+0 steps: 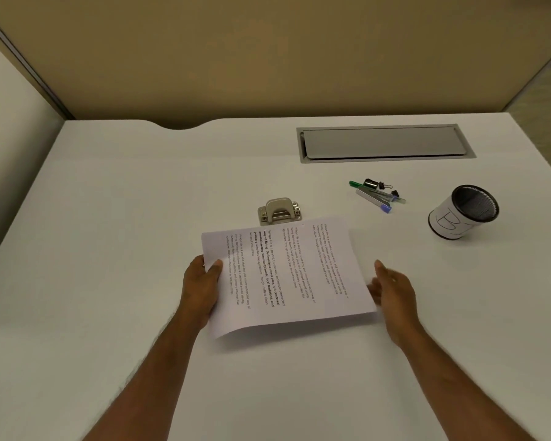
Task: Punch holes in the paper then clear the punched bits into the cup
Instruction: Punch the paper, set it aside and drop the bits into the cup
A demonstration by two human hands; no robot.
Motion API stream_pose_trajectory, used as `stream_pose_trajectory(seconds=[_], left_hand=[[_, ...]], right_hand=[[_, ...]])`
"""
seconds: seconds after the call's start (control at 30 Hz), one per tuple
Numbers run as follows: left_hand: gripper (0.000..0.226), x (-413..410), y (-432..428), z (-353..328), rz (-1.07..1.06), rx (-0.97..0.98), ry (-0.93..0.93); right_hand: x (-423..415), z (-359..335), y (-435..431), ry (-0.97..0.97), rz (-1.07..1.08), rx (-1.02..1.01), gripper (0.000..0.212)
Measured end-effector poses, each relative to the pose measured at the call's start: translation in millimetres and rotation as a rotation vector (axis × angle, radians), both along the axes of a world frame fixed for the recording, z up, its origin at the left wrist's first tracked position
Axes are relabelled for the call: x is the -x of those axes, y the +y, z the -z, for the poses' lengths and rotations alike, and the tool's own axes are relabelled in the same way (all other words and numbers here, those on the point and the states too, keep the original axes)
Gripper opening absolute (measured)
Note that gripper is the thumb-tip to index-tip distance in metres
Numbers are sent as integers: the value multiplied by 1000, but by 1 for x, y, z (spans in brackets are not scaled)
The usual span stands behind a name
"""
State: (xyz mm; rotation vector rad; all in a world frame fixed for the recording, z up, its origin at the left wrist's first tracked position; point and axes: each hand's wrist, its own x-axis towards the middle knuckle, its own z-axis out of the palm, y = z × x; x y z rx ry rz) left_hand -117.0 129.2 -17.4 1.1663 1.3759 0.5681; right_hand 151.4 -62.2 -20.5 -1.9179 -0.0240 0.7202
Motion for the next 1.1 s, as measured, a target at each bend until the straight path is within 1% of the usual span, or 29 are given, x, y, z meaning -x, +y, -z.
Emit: stream_pose_trajectory(seconds=[0.07, 0.13, 0.23, 0.33, 0.4, 0.43, 0.5, 0.6, 0.8, 0.93, 1.0, 1.1], left_hand=[[15, 0, -6, -4, -9, 22, -32], [16, 0, -11, -7, -26, 45, -45], [16, 0, -18, -12, -45, 56, -43], [21, 0, -23, -16, -68, 68, -40], [22, 0, -27, -19, -89, 64, -32], [22, 0, -29, -20, -101, 55, -30], [21, 0, -34, -23, -127, 30, -31], [20, 0, -43, -26, -173, 3, -68], [18, 4, -64, -28, -195, -32, -180], [28, 23, -63, -24, -79, -12, -249], [35, 32, -56, -24, -7, -43, -237], [40, 44, -36, -32, 58, -79, -227]], right_hand=[[14, 0, -18, 17, 130, -14, 51], [31, -3, -29, 76, 180, -60, 49], [65, -18, -29, 247, 162, -205, 47], [86, -33, -19, 364, 196, -442, 58], [94, -39, -12, 432, 194, -577, 71], [99, -42, -9, 458, 163, -604, 74], [109, -47, -2, 487, 91, -614, 67], [118, -54, 11, 447, 31, -606, 47], [119, -53, 29, 410, 30, -572, 44], [100, -60, 35, 338, -65, -576, 47], [89, -65, 37, 322, -139, -598, 46], [74, -72, 40, 293, -252, -616, 44]])
